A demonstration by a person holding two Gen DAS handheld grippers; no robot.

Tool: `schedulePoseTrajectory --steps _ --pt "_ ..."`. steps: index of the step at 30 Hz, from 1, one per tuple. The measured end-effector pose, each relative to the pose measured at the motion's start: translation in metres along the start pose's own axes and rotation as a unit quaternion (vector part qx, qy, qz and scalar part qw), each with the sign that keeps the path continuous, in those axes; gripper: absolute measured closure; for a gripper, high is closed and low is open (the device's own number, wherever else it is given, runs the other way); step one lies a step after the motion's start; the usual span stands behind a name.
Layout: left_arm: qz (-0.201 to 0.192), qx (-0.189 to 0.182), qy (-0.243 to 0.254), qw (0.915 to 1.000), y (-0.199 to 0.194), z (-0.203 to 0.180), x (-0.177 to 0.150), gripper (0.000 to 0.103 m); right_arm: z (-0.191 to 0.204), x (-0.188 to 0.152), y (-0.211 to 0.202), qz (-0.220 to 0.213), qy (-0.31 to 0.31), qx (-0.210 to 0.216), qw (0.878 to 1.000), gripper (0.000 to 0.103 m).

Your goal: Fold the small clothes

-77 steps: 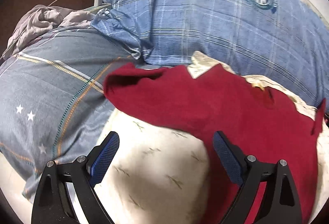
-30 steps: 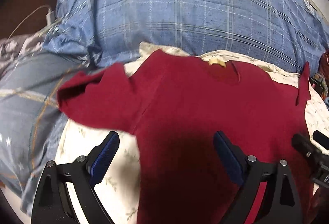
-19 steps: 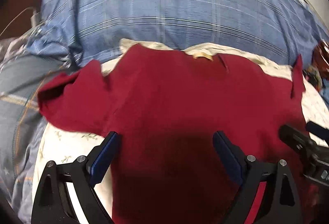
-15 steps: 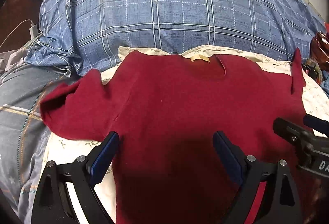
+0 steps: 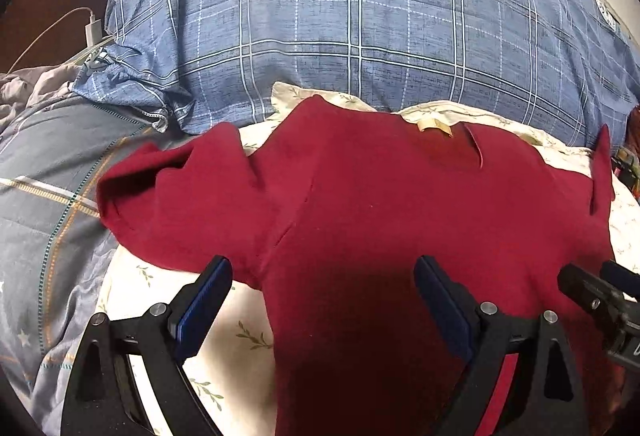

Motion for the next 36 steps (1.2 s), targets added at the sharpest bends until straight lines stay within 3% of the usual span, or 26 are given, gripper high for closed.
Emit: schedulePoseTrajectory --steps 19,36 --pt "0.005 0.010 -0.012 0.9999 0.008 0.010 0.000 0.011 0.017 0.001 0.009 0.015 -0.026 0.012 0.999 0.004" --pt "0.004 0.004 0.005 1.0000 0.009 0.002 -0.002 0.011 0.007 0.001 0.014 0.019 -0.019 -0.011 1.000 0.003"
Point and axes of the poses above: each gripper's, at about its wrist camera, not at the fingertips, and y roughly the way its jaws point, z to its left, x to its top, the point moved 7 cm from there along y, roughly the way its jaws point, and after that the axes turned 9 degrees about x, right-handed, at the moved point
